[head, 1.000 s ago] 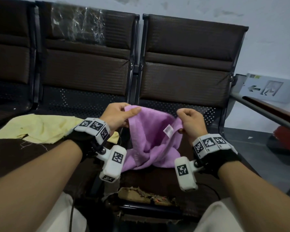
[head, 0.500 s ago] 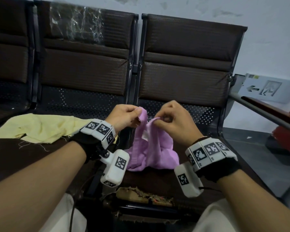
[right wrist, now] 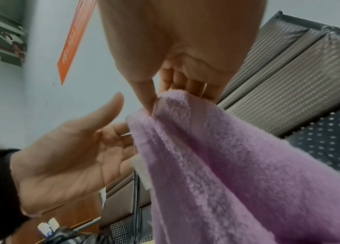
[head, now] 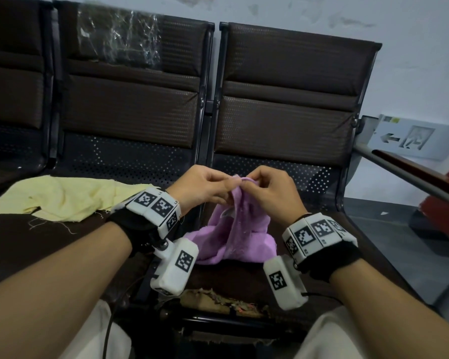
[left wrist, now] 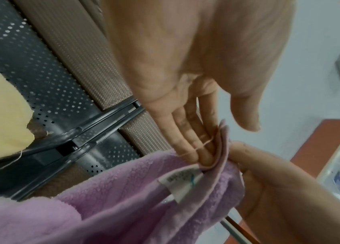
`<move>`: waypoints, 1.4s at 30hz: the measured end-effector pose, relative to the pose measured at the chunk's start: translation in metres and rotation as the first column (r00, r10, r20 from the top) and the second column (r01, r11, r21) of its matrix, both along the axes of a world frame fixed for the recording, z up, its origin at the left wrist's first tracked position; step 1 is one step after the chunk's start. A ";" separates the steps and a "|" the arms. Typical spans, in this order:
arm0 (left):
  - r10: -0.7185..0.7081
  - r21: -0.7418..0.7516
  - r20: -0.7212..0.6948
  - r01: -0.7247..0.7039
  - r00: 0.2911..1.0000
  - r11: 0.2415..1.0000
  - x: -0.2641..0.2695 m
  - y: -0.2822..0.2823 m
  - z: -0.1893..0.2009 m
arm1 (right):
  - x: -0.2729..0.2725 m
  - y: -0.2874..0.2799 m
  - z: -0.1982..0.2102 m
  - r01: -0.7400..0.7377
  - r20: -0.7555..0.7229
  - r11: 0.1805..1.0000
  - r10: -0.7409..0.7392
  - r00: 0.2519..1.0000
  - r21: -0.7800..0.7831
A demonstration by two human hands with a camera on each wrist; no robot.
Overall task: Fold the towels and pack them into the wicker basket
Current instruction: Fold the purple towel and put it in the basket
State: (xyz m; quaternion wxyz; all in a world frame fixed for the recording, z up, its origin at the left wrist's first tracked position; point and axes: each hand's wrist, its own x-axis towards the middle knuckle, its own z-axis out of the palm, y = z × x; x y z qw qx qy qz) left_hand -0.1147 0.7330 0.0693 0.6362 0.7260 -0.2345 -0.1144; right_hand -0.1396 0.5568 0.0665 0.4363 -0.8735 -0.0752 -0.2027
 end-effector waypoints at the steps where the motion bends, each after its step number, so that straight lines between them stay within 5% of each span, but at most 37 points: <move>1: 0.006 0.041 0.061 -0.009 0.998 0.999 -0.001 0.000 -0.001 | 0.000 0.000 0.000 -0.003 -0.005 1.000 0.003 1.000 0.011; 5: 0.086 0.110 0.236 -0.114 0.968 0.987 -0.001 -0.004 -0.003 | 0.001 -0.002 -0.002 -0.021 -0.036 0.999 0.022 0.999 0.037; 10: 0.084 0.272 0.544 -0.270 0.835 0.924 -0.005 -0.007 -0.006 | 0.003 -0.005 -0.002 -0.072 -0.124 0.983 0.093 0.988 0.169; 18: 0.096 0.354 0.679 -0.439 0.727 0.826 -0.009 -0.009 -0.010 | -0.002 -0.007 -0.001 -0.152 -0.122 0.970 0.177 0.977 0.192; 21: 0.141 0.303 0.703 -0.473 0.697 0.827 -0.008 -0.006 -0.008 | -0.007 -0.010 0.001 -0.202 -0.108 0.972 0.215 0.971 0.118; 24: 0.212 0.192 0.736 -0.498 0.643 0.846 -0.008 -0.003 -0.002 | -0.010 -0.014 -0.001 -0.218 -0.105 0.968 0.206 0.973 -0.123; 31: 0.605 -0.098 0.588 -0.696 0.536 0.711 0.004 0.028 0.012 | -0.009 -0.037 -0.012 -0.202 -0.253 0.749 0.048 0.966 -0.631; 36: 0.745 -0.158 0.254 -0.733 0.617 0.662 0.019 0.051 0.004 | -0.009 -0.058 -0.031 -0.287 -0.426 0.441 -0.255 0.868 -0.850; 39: 0.711 -0.098 0.175 -0.706 0.681 0.701 0.019 0.058 -0.001 | -0.012 -0.069 -0.034 -0.194 -0.435 0.583 -0.308 0.846 -0.789; 42: 0.705 -0.024 0.255 -0.724 0.662 0.689 0.017 0.064 -0.006 | -0.016 -0.075 -0.032 -0.041 -0.354 0.715 -0.294 0.888 -0.698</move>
